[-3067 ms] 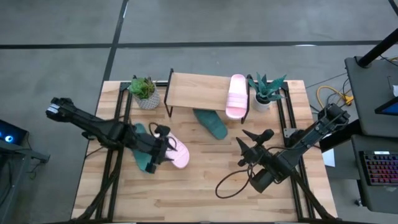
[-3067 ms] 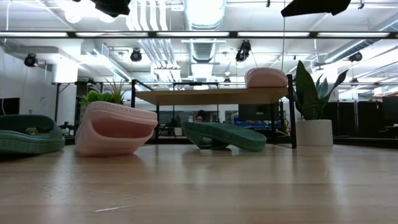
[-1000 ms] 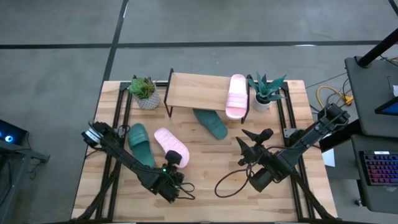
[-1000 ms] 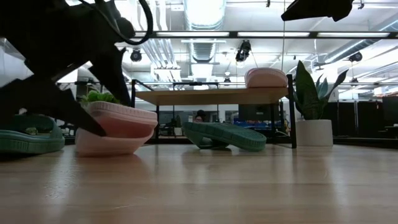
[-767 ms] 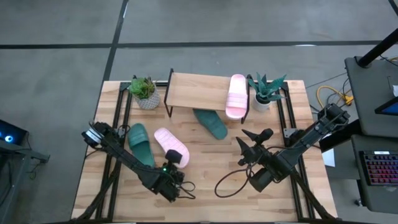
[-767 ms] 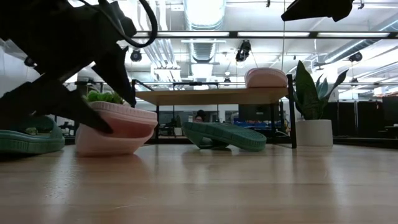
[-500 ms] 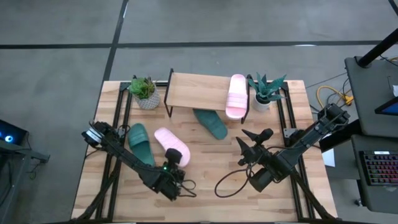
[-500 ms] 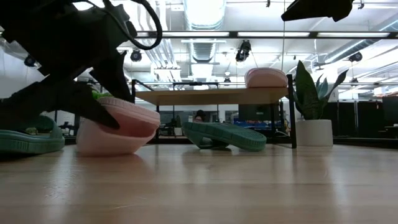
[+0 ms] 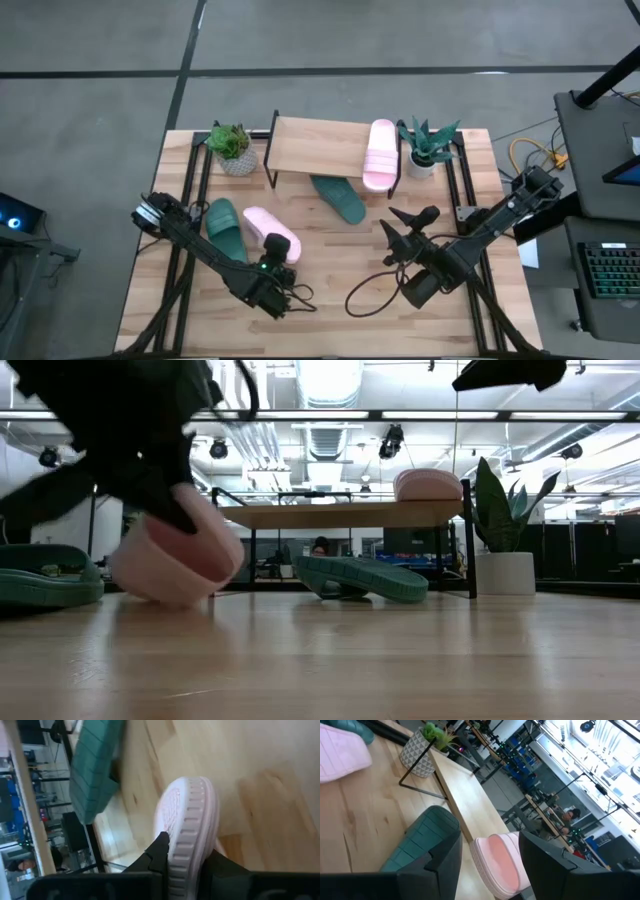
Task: Pick and place slides into the shelf
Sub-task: Put the pink slides on the shelf
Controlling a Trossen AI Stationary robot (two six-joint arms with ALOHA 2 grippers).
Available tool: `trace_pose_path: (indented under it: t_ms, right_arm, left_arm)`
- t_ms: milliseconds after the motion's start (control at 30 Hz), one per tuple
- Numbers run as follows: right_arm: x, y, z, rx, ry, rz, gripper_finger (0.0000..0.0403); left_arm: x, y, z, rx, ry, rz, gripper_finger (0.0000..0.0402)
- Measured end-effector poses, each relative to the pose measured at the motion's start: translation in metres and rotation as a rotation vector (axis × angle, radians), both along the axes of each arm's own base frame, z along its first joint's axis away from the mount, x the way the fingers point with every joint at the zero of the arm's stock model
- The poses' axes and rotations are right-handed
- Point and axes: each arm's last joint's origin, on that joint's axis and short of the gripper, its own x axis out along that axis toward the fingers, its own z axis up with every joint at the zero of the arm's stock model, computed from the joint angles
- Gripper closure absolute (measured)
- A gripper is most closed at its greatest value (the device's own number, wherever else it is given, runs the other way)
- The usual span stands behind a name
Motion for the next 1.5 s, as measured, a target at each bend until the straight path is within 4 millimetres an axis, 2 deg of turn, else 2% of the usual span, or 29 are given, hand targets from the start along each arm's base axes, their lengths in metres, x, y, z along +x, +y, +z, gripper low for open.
trace_pose_path:
  t_ms: [233,400,567,700,900,1033,1133,1333,1500]
  right_arm:
    - [0.004,0.003,0.016,0.014,-0.020,0.006,0.0216]
    - [0.005,0.004,0.026,-0.040,-0.060,-0.003,0.0216]
    - [0.002,0.005,0.039,-0.101,-0.118,-0.014,0.0216]
    - [-0.001,0.002,0.051,-0.075,-0.153,-0.017,0.0216]
    - [0.000,0.003,0.063,-0.026,-0.174,-0.014,0.0216]
    - [0.003,0.005,0.077,0.056,-0.132,0.020,0.0216]
    - [0.005,0.009,0.092,0.098,-0.079,0.067,0.0216]
    - [0.013,0.022,0.126,0.011,0.009,0.191,0.0216]
    - [0.024,0.038,0.149,-0.113,0.081,0.418,0.0216]
  left_arm:
    - [-0.006,0.004,0.064,-0.066,-0.247,0.012,0.0377]
    - [-0.025,0.011,0.113,-0.069,-0.517,0.035,0.0378]
    - [-0.046,0.014,0.150,-0.081,-0.733,0.035,0.0378]
    - [-0.053,0.014,0.170,-0.127,-0.852,0.009,0.0378]
    - [-0.049,0.012,0.194,-0.148,-0.986,-0.023,0.0378]
    - [-0.049,0.013,0.217,-0.143,-1.091,-0.041,0.0378]
    - [-0.051,0.014,0.232,-0.165,-1.179,-0.131,0.0378]
    - [-0.061,0.017,0.257,-0.195,-1.371,-0.381,0.0378]
    - [-0.063,0.022,0.263,-0.195,-1.439,-0.408,0.0378]
